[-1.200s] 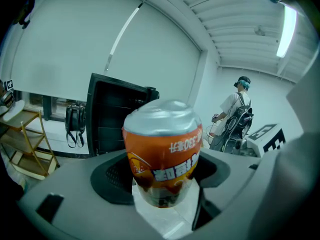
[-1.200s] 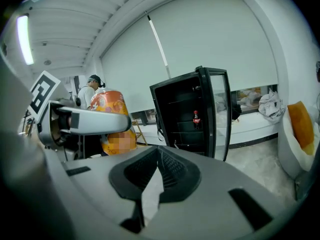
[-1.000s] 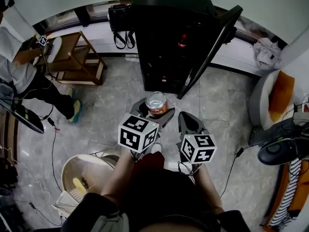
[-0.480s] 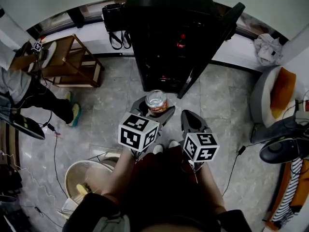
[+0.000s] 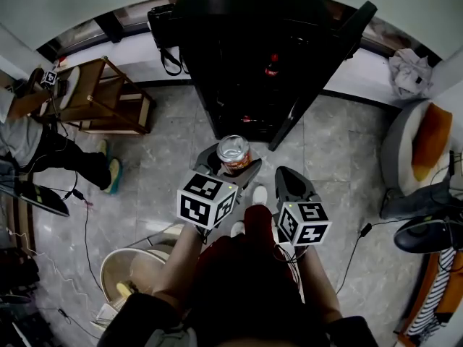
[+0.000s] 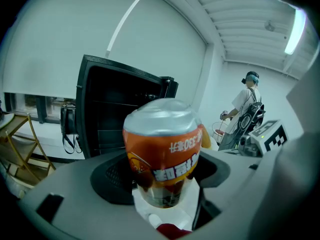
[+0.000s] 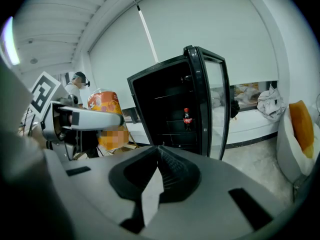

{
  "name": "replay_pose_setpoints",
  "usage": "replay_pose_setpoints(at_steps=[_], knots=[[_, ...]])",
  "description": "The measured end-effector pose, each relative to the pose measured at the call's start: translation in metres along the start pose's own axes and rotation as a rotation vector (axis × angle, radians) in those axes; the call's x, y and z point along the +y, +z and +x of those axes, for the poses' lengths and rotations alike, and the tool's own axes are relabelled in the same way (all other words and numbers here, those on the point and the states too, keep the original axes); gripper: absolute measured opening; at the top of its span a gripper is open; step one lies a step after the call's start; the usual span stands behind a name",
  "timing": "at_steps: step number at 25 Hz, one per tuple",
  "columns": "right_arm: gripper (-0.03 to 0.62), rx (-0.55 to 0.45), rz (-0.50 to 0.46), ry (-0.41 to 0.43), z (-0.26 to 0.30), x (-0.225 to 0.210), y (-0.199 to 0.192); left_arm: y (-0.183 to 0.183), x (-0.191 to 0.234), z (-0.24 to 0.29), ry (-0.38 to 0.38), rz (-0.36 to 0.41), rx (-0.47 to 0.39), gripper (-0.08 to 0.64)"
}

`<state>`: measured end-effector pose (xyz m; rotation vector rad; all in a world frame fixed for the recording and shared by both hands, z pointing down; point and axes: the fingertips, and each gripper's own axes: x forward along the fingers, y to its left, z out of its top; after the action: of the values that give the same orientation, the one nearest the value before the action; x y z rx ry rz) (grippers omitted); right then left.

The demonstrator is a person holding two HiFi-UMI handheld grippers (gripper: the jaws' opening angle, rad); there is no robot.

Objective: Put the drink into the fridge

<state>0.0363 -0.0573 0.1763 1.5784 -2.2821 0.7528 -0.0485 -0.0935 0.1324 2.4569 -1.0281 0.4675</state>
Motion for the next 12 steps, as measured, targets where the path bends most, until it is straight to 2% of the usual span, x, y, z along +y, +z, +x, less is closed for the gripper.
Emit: replay_pose_setpoints(at_steps=[6,12], knots=[[0.018,0.010,0.002,0.000,0.042,-0.034,-0.005,-0.002,0.022,0.048,0.005,0.071,0.008,0.342],[0.018,0.004,-0.016,0.003,0.092,-0.063,-0.022,-0.028,0.047,0.099,0.002,0.116,0.011,0.342]])
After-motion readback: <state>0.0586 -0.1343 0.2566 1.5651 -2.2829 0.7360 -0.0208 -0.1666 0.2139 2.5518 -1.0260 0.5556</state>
